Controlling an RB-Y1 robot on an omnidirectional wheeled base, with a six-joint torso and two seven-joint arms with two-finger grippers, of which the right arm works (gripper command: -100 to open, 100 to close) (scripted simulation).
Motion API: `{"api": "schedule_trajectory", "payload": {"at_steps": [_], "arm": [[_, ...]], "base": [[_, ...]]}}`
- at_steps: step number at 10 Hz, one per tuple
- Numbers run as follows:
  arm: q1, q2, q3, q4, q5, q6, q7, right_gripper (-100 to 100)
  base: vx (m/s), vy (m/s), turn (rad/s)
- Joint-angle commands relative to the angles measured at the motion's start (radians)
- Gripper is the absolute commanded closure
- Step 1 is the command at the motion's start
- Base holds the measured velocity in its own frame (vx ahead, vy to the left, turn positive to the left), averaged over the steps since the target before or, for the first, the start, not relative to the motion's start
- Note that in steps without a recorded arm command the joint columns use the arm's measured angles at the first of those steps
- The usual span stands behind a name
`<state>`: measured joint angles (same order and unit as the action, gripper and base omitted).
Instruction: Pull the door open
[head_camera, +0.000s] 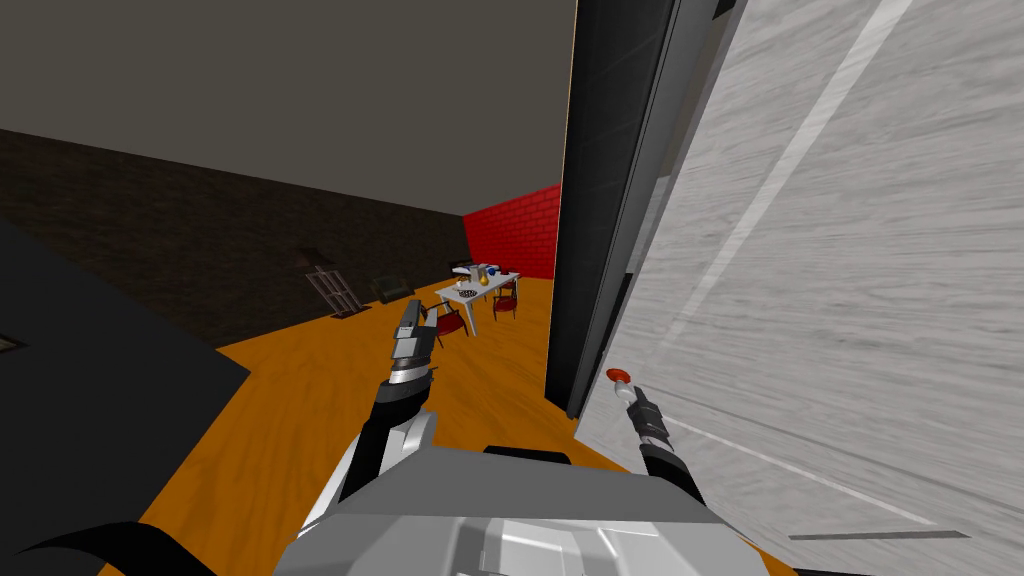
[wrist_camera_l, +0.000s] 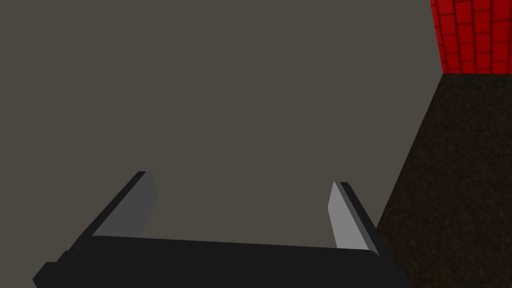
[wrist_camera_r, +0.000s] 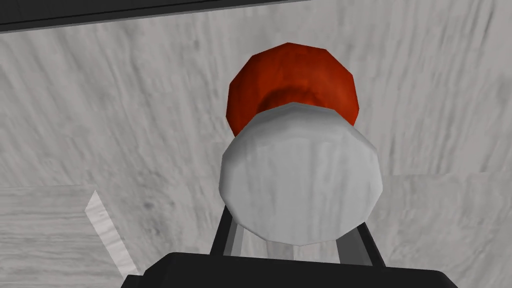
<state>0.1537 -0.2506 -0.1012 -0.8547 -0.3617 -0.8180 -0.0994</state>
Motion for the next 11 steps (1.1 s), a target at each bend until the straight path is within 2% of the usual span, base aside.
{"api": "schedule_trajectory", "payload": {"at_steps": [1, 3, 4, 5, 8, 9, 10, 11], "arm": [[-0.003, 0.011, 0.021, -0.016, -0.012, -0.003, -0.05, 100], [-0.001, 0.01, 0.026, -0.018, -0.023, -0.004, -0.102, 100], [-0.001, 0.01, 0.026, -0.018, -0.023, -0.004, -0.109, 100], [0.001, 0.008, 0.032, -0.021, -0.034, -0.004, -0.15, 100], [0.001, 0.008, 0.032, -0.021, -0.034, -0.004, -0.15, 100], [0.003, 0.007, 0.037, -0.023, -0.045, -0.004, -0.192, 100], [0.003, 0.007, 0.037, -0.023, -0.045, -0.004, -0.192, 100], [0.005, 0.005, 0.042, -0.025, -0.055, -0.005, -0.232, 100]], "base": [[-0.044, -0.01, 0.061], [-0.033, -0.008, 0.039], [-0.026, -0.006, 0.012], [-0.032, -0.003, 0.062], [-0.011, 0.0, -0.005], [-0.013, -0.005, 0.017], [-0.025, -0.003, 0.041], [-0.026, -0.003, 0.065]]}}
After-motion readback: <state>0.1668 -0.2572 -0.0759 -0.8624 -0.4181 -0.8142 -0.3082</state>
